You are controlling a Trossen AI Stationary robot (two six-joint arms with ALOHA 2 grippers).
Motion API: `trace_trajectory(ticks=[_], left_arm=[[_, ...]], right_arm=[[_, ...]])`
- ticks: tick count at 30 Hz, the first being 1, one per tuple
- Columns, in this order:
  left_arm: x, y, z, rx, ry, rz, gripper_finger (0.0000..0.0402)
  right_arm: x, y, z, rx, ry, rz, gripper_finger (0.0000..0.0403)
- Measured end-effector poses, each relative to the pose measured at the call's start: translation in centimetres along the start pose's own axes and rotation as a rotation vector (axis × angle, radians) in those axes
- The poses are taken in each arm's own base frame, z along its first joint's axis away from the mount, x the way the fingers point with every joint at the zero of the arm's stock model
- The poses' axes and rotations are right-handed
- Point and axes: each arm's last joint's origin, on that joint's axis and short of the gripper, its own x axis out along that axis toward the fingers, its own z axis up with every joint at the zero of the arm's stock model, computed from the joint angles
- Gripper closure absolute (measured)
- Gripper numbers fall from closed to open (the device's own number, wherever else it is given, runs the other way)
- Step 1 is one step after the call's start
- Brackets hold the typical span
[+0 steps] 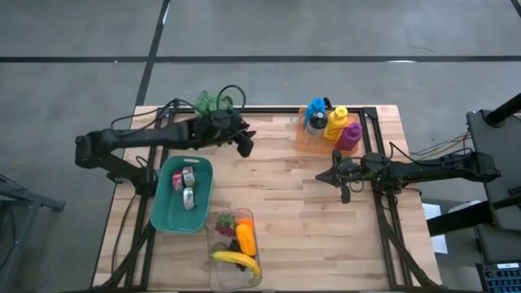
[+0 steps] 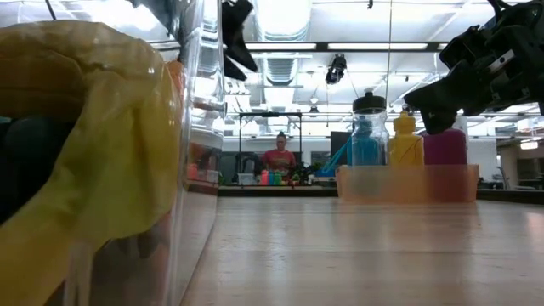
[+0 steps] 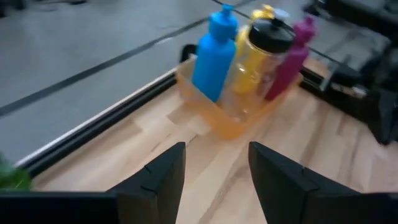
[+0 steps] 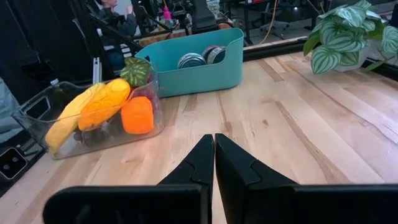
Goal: Pick & Place Food Item
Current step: Return to Home Position
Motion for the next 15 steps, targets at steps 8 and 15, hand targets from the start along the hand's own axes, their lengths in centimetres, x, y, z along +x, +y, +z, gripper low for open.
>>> trace_trajectory(ticks=[8, 15], left_arm=[[3.5, 1.1, 0.3, 0.139, 0.001, -0.192, 0.0222], [4.6, 0.6, 0.3, 0.244, -0.037, -0.300, 0.0222]], right_arm=[[0.0, 0.0, 0.0, 0.000, 0.000, 0.000, 0.0391], [0.0, 0.0, 0.0, 0.000, 0.000, 0.000, 0.0391]])
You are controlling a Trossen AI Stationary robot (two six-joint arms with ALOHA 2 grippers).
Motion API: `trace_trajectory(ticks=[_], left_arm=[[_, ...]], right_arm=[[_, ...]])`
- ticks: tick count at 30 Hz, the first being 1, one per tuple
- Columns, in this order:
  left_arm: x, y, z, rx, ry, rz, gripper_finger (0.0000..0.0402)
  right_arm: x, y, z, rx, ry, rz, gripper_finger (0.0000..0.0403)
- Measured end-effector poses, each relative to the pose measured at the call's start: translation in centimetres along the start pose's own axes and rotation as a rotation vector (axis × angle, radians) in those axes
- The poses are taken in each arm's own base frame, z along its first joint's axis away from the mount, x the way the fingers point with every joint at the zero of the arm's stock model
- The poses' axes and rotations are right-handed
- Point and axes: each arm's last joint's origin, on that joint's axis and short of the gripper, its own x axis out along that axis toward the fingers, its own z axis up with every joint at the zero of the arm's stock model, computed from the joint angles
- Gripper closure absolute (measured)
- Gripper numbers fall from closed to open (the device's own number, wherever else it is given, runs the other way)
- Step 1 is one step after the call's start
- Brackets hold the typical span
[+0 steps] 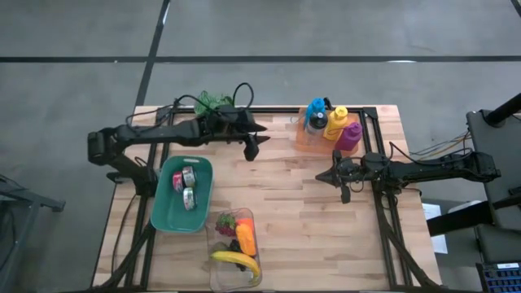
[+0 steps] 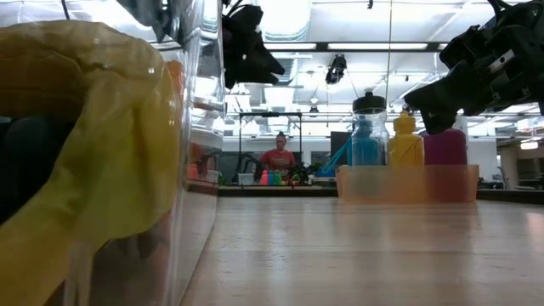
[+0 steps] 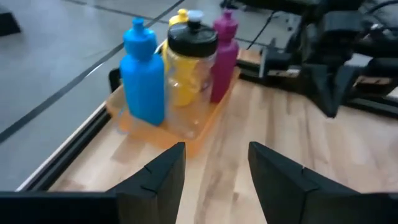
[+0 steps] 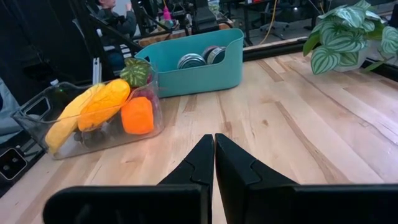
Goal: Pick & Place Food Item
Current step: Return to Home Position
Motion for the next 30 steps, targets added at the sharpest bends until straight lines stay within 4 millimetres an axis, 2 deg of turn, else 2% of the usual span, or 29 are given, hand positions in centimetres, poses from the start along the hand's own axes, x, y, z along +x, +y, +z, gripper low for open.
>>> trace_trajectory(ticks=[4, 12, 16, 25, 30], left_arm=[[0.3, -0.2, 0.3, -0.003, -0.036, -0.064, 0.0239], [0.0, 0.0, 0.2, 0.110, -0.019, -0.060, 0.0337], [0.0, 0.1, 0.1, 0.127, -0.017, -0.112, 0.0390], [-0.8, 4.0, 0.2, 0.107, -0.025, -0.282, 0.0400], [-2.6, 6.3, -0.8, 0.079, -0.025, -0.231, 0.0400]], right_arm=[[0.0, 0.0, 0.0, 0.000, 0.000, 0.000, 0.0391], [0.0, 0.0, 0.0, 0.000, 0.000, 0.000, 0.0391], [0.0, 0.0, 0.0, 0.000, 0.000, 0.000, 0.0391], [0.0, 0.0, 0.0, 0.000, 0.000, 0.000, 0.0391], [0.0, 0.0, 0.0, 0.000, 0.000, 0.000, 0.0391]])
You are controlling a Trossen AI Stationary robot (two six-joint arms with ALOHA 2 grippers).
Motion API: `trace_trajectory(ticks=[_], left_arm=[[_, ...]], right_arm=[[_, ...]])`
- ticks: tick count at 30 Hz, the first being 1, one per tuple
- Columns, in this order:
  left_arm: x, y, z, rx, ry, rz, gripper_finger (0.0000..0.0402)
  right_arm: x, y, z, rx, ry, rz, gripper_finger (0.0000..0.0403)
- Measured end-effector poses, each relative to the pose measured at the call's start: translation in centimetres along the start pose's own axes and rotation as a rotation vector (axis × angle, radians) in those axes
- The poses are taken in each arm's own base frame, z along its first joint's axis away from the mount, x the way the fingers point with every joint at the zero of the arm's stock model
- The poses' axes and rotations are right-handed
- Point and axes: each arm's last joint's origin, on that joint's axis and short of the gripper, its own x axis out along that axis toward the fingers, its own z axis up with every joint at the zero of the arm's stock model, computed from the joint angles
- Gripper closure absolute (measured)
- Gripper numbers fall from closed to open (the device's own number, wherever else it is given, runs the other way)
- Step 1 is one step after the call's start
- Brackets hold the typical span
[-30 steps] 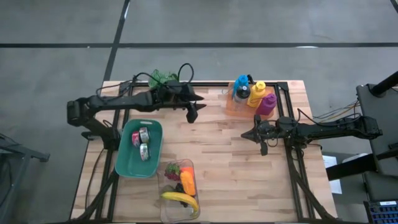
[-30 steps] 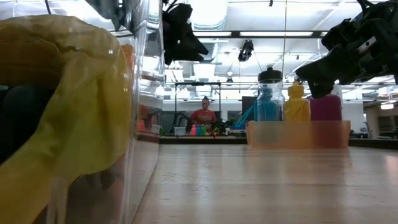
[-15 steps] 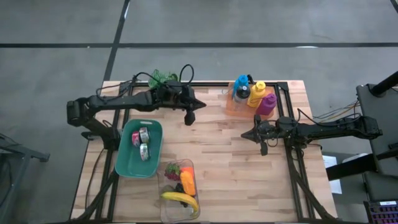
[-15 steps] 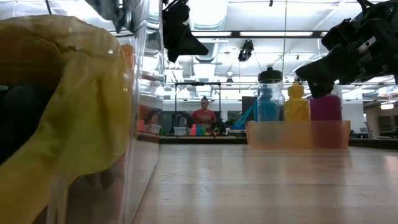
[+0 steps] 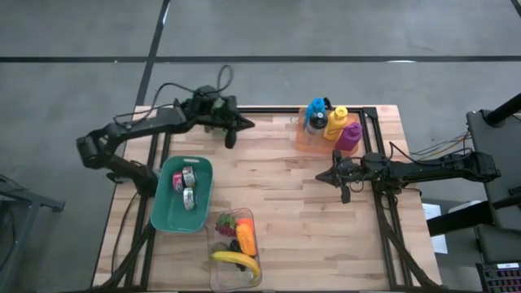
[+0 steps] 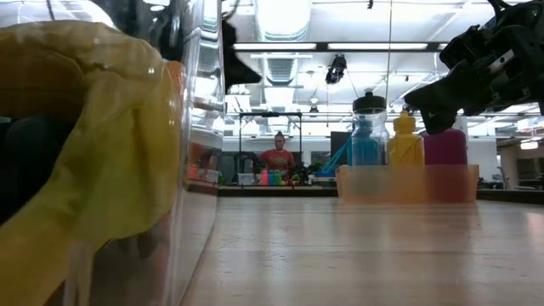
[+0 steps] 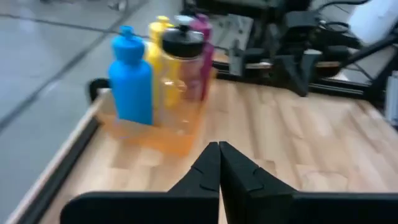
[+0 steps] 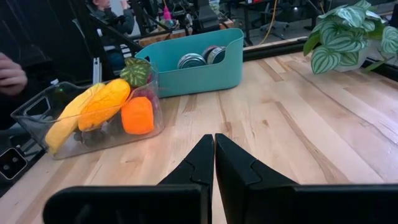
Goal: Pick & Place Food Item
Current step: Return to Home Position
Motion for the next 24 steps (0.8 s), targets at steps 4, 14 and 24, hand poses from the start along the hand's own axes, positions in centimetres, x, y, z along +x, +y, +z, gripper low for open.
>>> trace_trajectory(ticks=[4, 14, 24], left_arm=[[-3.0, 0.0, -2.0, 0.015, -0.114, 0.066, 0.0401], [-10.5, -3.5, -9.3, -0.108, -0.603, 0.378, 0.0401], [-12.5, -5.2, -13.6, -0.184, -0.689, 0.602, 0.0401]], right_arm=[[0.0, 0.0, 0.0, 0.000, 0.000, 0.000, 0.0391], [0.0, 0.0, 0.0, 0.000, 0.000, 0.000, 0.0391], [0.0, 0.0, 0.0, 0.000, 0.000, 0.000, 0.0391]])
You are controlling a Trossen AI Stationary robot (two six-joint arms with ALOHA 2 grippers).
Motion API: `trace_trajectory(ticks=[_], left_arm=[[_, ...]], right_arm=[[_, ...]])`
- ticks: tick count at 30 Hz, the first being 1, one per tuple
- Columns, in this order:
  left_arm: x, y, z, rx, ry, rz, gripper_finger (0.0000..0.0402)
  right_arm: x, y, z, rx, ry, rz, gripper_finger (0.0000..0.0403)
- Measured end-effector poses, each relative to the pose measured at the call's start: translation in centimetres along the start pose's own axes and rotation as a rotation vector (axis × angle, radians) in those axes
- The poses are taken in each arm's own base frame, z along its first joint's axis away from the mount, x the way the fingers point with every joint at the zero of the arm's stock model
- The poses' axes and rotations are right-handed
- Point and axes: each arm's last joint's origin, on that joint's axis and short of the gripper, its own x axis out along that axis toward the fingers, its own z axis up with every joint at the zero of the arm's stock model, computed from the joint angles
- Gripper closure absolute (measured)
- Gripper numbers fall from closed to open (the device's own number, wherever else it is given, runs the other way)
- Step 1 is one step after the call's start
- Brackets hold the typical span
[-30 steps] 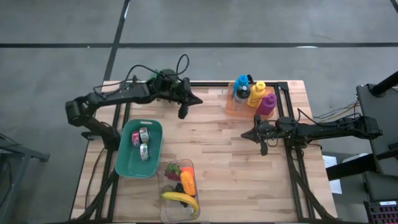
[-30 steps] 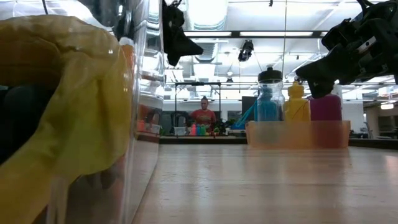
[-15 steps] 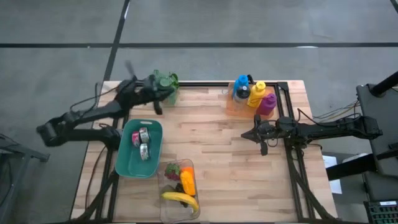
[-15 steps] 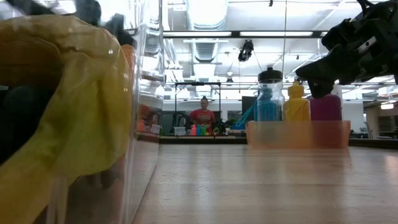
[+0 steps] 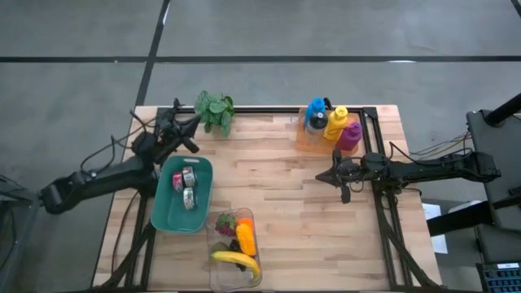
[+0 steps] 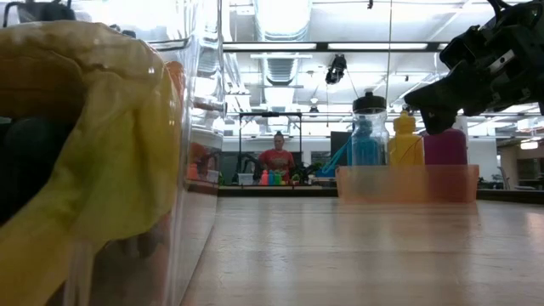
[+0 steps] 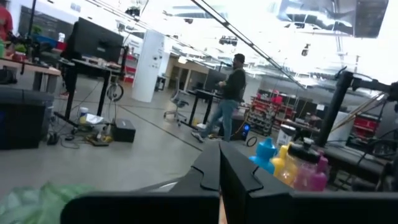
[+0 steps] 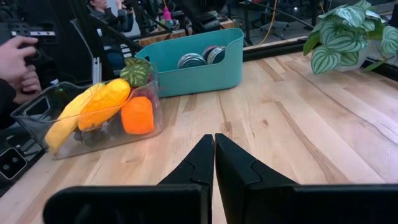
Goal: Pick & Place Food Item
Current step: Return to Home Position
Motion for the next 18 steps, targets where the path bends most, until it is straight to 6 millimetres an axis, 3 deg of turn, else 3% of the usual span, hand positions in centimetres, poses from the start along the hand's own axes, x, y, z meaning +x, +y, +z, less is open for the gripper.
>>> trace_trajectory(ticks=[5, 18], left_arm=[[-1.6, 0.5, -1.3, -0.005, -0.009, 0.022, 0.0401], [-3.6, 0.5, -1.1, 0.005, 0.042, 0.037, 0.0401]], right_arm=[[0.0, 0.0, 0.0, 0.000, -0.001, 0.000, 0.0391], [0.0, 0.0, 0.0, 0.000, -0.001, 0.000, 0.0391]])
